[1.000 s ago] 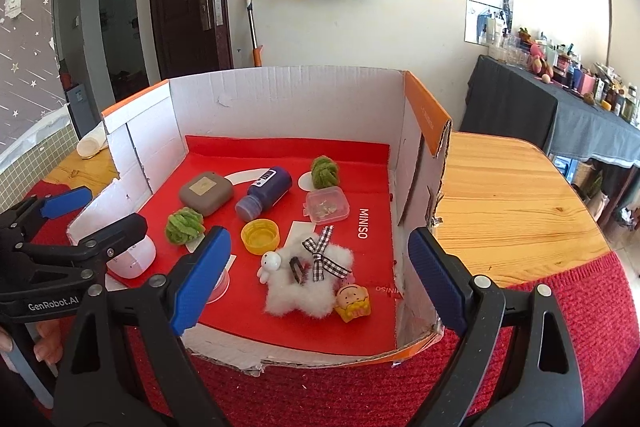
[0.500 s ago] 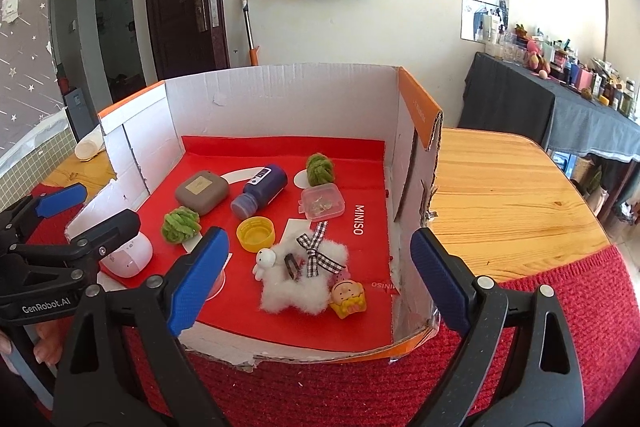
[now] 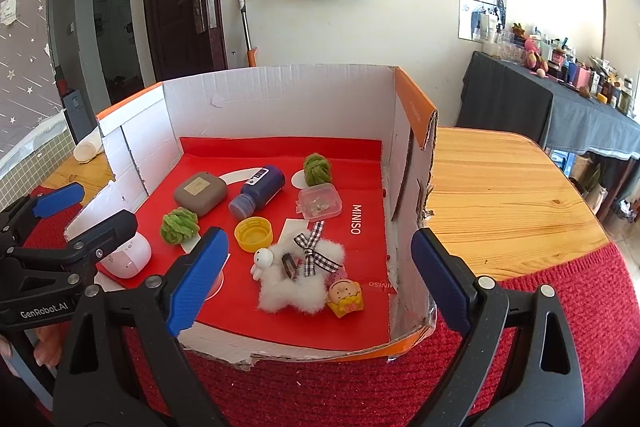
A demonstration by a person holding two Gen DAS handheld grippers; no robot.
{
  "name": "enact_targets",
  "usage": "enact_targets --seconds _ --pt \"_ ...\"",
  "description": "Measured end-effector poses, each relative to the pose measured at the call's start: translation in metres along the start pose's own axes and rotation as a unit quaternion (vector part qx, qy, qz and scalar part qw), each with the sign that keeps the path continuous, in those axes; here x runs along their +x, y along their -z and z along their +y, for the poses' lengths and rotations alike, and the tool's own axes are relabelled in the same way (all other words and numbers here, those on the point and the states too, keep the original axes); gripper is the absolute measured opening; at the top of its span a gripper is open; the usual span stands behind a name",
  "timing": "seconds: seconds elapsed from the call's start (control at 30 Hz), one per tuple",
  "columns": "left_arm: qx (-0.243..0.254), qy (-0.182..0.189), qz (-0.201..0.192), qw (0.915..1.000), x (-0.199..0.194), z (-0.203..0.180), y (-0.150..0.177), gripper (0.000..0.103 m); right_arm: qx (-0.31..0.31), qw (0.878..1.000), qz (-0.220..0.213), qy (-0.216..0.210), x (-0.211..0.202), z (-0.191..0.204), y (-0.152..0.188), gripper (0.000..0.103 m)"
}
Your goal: Organize objects
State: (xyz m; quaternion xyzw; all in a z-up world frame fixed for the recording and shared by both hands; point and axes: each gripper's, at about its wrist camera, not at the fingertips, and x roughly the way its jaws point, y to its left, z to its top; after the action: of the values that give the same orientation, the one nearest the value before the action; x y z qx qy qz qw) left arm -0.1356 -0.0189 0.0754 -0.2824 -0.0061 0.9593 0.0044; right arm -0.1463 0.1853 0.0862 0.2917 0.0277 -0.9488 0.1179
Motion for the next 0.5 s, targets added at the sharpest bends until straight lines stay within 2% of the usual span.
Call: enact_targets --seconds 0.5 --pt "0.000 0.000 0.000 1.0000 -0.0004 0.0008 -0.0005 0.098 -0.001 1.000 0.001 0.000 -0.0006 -0.0006 0.0005 0.094"
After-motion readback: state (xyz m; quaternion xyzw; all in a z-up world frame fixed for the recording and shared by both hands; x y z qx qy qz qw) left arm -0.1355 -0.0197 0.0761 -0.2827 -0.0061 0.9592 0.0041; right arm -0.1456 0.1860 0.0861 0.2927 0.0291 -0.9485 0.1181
